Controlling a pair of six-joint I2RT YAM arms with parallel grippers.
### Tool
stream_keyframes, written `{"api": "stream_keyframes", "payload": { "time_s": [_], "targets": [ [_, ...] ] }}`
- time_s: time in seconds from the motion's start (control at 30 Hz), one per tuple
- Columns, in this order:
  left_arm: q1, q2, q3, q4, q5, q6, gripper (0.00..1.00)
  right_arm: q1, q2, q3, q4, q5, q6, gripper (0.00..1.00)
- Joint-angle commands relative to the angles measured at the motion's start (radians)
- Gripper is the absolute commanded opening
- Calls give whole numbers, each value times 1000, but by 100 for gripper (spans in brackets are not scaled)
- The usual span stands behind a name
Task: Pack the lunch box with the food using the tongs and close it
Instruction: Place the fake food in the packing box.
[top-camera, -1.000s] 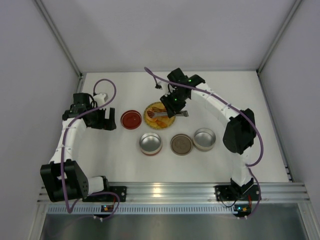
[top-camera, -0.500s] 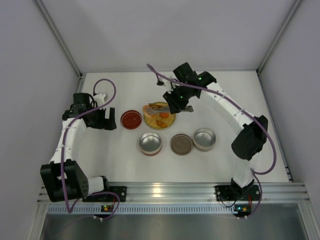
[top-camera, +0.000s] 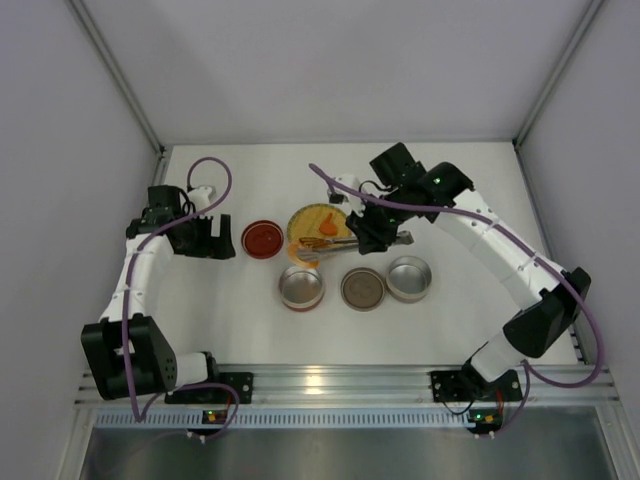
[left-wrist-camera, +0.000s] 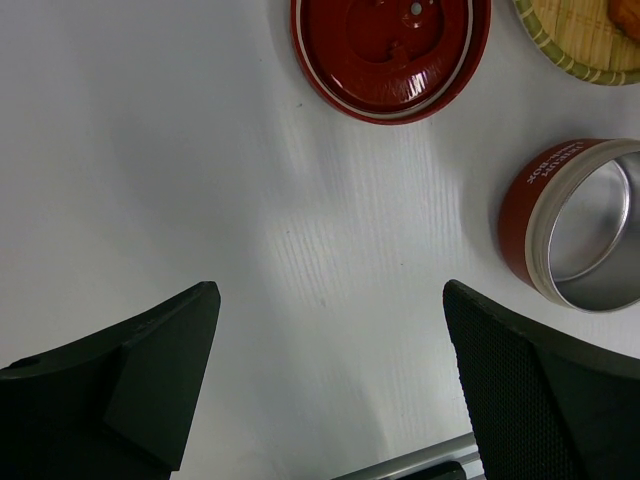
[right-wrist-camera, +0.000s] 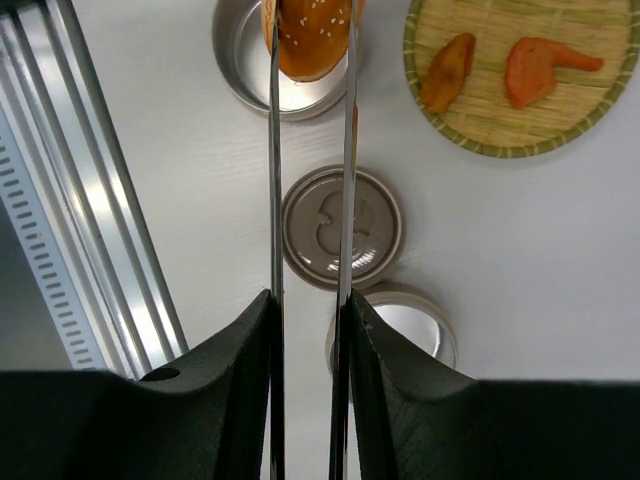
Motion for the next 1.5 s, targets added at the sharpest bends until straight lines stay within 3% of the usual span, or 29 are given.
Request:
{"api": "stream_keyframes", "payload": {
  "time_s": [0.0, 0.13, 0.5, 1.23, 1.47],
  "targets": [
    [-1, -2, 7, 47, 29, -20, 98, 72, -52, -53, 4, 9, -40, 3],
    [-1, -4, 10, 39, 37, -23, 98, 132, -60, -137, 64, 56, -31, 4],
    [-1, -18, -16, 44, 42, -28, 98, 138, 24, -146, 204, 135, 52, 4],
    [1, -3, -58, 76, 29, -14, 98, 152, 18, -225, 195, 112, 19, 5],
    [-1, 1, -59, 77, 28, -13, 98, 155, 44, -219, 225, 115, 36, 36]
  ]
}}
